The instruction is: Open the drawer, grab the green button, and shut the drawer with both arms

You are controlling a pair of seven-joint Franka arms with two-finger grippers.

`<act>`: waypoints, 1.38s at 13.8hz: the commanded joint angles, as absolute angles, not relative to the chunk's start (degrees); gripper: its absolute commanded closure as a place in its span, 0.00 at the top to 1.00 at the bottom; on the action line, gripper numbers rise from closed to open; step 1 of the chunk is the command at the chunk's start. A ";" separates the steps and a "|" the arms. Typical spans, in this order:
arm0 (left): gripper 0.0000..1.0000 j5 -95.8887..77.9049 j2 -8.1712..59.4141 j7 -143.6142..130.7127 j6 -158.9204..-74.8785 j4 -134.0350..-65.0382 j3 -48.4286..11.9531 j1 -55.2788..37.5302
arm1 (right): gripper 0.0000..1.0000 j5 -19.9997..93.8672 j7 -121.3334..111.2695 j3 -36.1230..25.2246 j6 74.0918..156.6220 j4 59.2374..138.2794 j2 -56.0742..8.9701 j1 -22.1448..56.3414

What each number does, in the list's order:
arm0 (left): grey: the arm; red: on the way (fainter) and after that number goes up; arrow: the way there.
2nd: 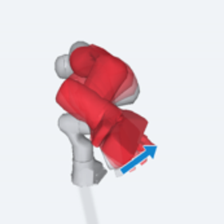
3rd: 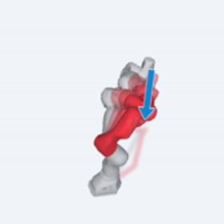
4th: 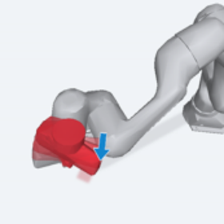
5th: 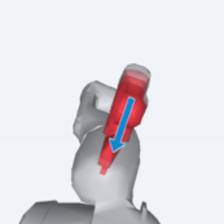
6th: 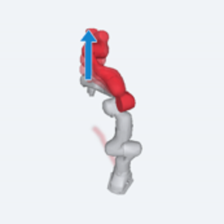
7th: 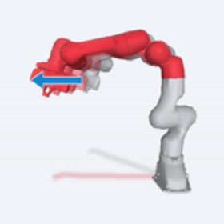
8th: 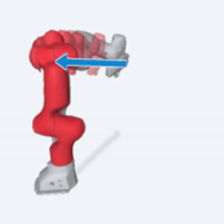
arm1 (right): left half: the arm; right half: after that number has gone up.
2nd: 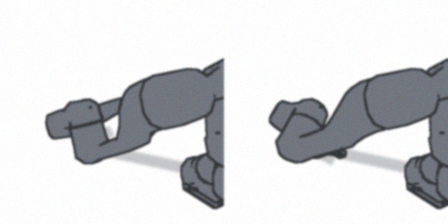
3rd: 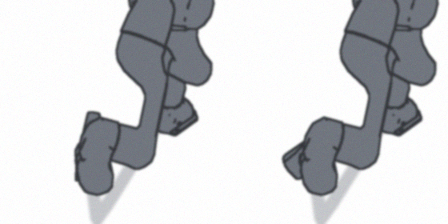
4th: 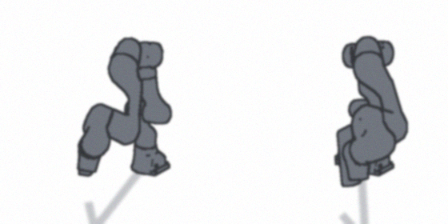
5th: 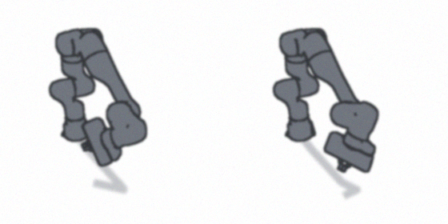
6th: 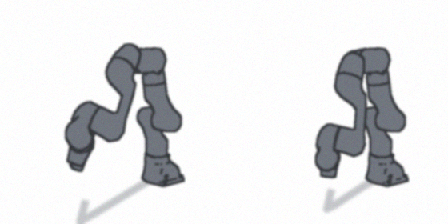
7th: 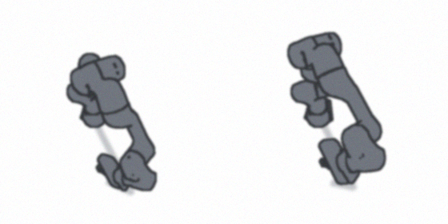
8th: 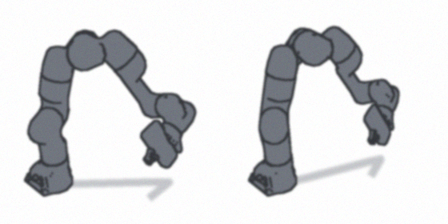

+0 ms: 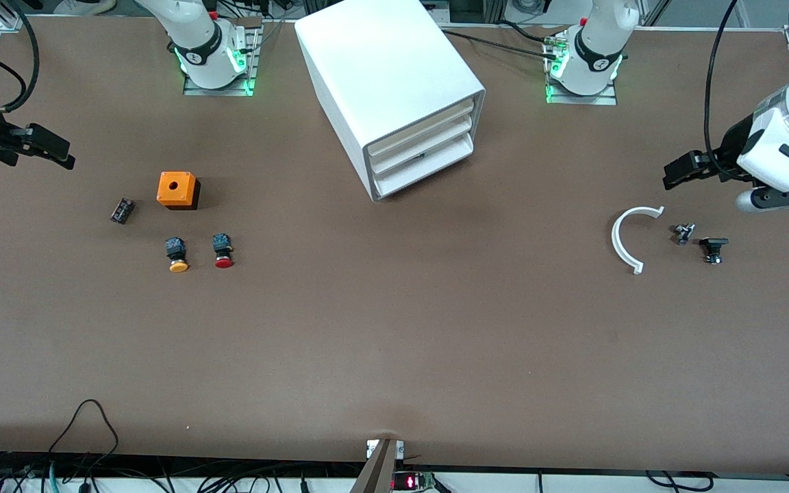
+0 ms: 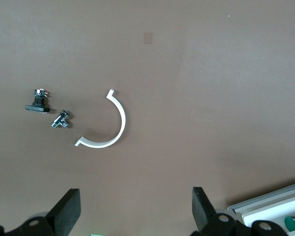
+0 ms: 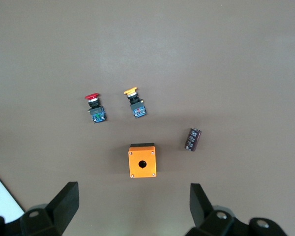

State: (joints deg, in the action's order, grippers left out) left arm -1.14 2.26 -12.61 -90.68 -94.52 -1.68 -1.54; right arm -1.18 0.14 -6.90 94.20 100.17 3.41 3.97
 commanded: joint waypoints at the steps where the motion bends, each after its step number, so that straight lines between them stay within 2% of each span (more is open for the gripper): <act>1: 1.00 -0.26 4.13 -11.69 -88.95 -91.50 -1.58 -1.23 | 1.00 -1.67 -0.35 -6.77 93.16 98.96 3.08 4.04; 8: 1.00 0.44 6.68 -11.07 -85.87 -89.13 -2.02 -2.28 | 1.00 -1.58 0.43 -6.51 93.43 98.88 2.99 4.31; 11: 1.00 0.27 7.03 -10.99 -83.60 -89.03 0.69 -7.02 | 1.00 -1.58 0.35 -6.42 93.60 98.79 2.90 4.48; 16: 1.00 -4.36 10.89 -9.06 -82.00 -93.15 0.62 -7.91 | 1.00 -1.41 -0.09 -6.24 93.16 98.53 0.36 5.71; 19: 1.00 -19.55 13.26 -8.35 -87.42 -102.88 0.53 -8.96 | 1.00 -1.41 -0.26 -3.96 93.35 95.39 -4.99 6.41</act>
State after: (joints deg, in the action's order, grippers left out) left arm -12.41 12.27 -10.10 -83.40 -96.29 -0.01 -7.69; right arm -1.17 0.10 -5.32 94.34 99.89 -0.43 5.67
